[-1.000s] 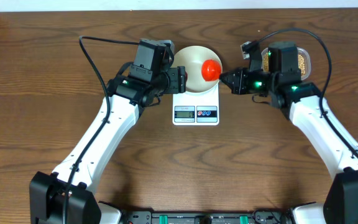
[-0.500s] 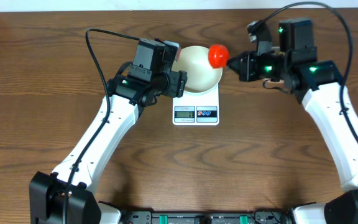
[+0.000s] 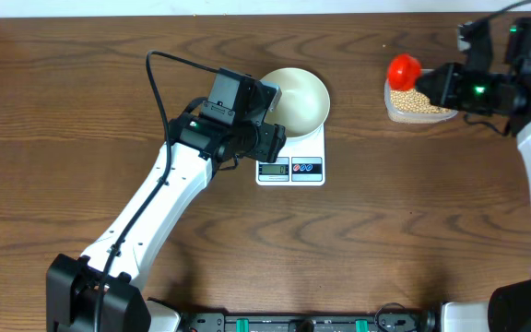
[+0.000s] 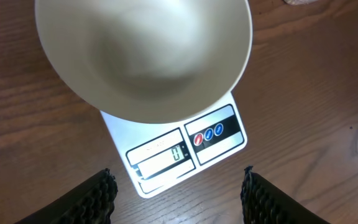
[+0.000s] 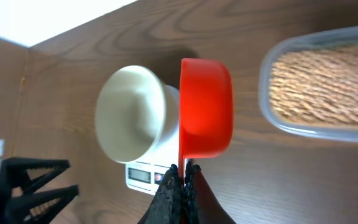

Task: Scoop item into bowl and weigh 50g on scale
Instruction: 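Carry the red scoop with the right gripper to the soybean tub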

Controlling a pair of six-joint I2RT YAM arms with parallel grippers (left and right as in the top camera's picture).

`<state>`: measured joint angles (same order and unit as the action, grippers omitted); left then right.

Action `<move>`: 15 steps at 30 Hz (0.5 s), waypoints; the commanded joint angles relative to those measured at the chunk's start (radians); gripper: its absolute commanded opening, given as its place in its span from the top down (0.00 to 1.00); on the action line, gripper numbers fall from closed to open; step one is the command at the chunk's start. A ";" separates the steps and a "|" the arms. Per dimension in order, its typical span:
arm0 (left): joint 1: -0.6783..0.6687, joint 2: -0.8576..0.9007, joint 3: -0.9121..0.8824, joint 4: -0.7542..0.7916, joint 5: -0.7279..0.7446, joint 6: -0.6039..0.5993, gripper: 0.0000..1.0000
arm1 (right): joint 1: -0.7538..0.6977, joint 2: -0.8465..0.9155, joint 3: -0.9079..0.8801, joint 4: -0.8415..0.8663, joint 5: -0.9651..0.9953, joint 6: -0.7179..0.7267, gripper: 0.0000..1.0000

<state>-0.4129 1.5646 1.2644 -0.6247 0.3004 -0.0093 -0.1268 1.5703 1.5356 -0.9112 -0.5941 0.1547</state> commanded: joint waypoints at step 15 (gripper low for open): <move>-0.072 0.003 0.003 -0.025 0.013 -0.014 0.45 | -0.038 -0.022 0.022 -0.050 0.066 -0.049 0.99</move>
<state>-0.4747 1.5646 1.2644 -0.6472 0.3092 -0.0254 -0.1604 1.5703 1.5364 -0.9581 -0.5377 0.1234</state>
